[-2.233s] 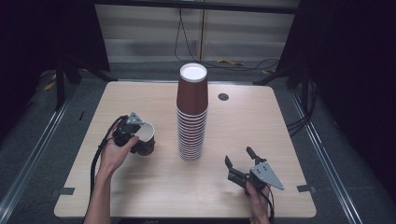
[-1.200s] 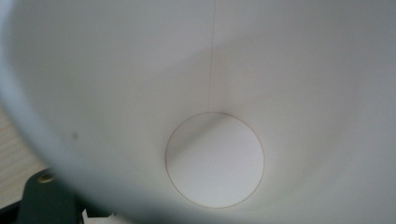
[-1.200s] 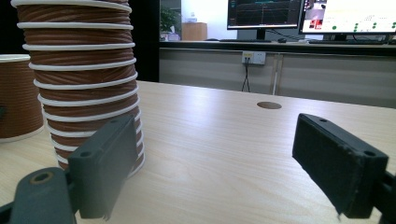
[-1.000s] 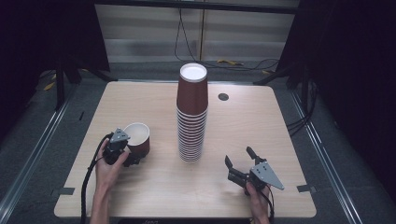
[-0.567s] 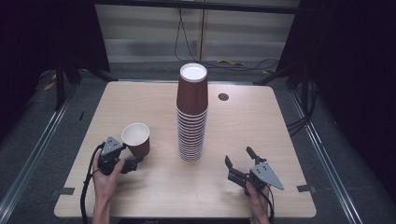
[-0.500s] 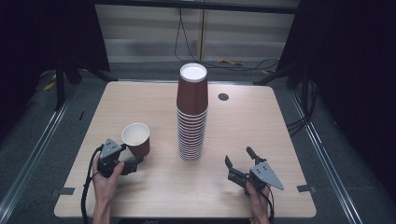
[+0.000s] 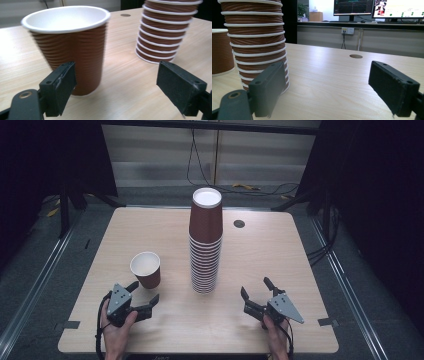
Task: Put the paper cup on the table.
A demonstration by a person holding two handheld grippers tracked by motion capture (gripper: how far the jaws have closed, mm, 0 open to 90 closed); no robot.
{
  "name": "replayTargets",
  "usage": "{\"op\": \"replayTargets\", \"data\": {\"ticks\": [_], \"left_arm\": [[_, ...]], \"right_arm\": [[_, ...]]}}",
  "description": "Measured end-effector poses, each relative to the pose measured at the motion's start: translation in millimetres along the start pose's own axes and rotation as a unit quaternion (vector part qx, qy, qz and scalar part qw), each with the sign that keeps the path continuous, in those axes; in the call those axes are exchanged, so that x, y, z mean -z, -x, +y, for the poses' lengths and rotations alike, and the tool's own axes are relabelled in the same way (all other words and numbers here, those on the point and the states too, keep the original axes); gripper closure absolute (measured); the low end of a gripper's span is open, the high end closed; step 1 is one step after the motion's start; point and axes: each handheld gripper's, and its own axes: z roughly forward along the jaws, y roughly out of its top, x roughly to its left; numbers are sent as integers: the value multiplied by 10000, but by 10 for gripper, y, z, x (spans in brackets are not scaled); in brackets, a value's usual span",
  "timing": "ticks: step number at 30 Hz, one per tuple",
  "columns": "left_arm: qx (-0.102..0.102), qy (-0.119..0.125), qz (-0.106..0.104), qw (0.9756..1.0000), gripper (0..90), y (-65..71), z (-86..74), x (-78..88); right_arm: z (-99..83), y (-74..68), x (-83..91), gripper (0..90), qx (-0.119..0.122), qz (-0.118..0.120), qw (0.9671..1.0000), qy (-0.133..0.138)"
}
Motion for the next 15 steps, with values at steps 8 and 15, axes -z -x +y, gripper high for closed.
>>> {"op": "replayTargets", "data": {"ticks": [8, 15], "left_arm": [[-194, 347, -72, 9992, 158, 295, -33, -69], [-236, 389, 10, 9990, 157, 391, -103, -129]], "right_arm": [[0, 2, 3, 137, 4, -17, 10000, 0], [0, 2, 3, 137, 15, -32, 10000, 13]]}}
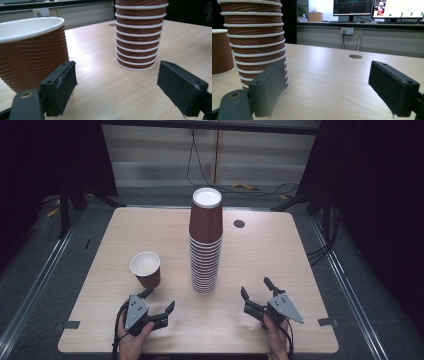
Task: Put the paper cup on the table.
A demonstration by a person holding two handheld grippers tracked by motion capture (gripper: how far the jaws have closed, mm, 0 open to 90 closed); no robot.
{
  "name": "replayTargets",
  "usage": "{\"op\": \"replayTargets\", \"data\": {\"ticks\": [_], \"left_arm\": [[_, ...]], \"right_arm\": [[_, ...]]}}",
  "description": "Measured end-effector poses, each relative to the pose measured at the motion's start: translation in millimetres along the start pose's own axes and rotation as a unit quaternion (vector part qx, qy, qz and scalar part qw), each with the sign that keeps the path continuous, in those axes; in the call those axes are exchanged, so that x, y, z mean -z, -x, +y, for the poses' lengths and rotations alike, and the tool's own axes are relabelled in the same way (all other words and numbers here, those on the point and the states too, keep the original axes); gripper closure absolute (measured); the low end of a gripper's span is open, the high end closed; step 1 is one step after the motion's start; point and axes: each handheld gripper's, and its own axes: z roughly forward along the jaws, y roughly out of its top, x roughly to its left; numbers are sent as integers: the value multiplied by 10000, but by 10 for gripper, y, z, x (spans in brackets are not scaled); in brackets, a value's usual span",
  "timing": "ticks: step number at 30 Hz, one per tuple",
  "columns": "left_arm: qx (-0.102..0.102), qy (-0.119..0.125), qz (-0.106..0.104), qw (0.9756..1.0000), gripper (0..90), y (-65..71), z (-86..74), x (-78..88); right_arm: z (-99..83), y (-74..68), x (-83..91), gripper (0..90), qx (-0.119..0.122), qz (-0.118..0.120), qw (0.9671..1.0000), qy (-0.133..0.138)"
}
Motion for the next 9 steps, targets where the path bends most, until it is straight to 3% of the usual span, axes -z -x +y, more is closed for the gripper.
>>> {"op": "replayTargets", "data": {"ticks": [5, 9], "left_arm": [[99, 71, -33, 9999, 156, -31, -5, 0], [170, 316, -23, 9994, 155, -46, -14, -19]], "right_arm": [[0, -1, -2, 136, -12, 13, 10000, -7], [1, -1, -4, 136, -20, 24, 10000, -25]]}}
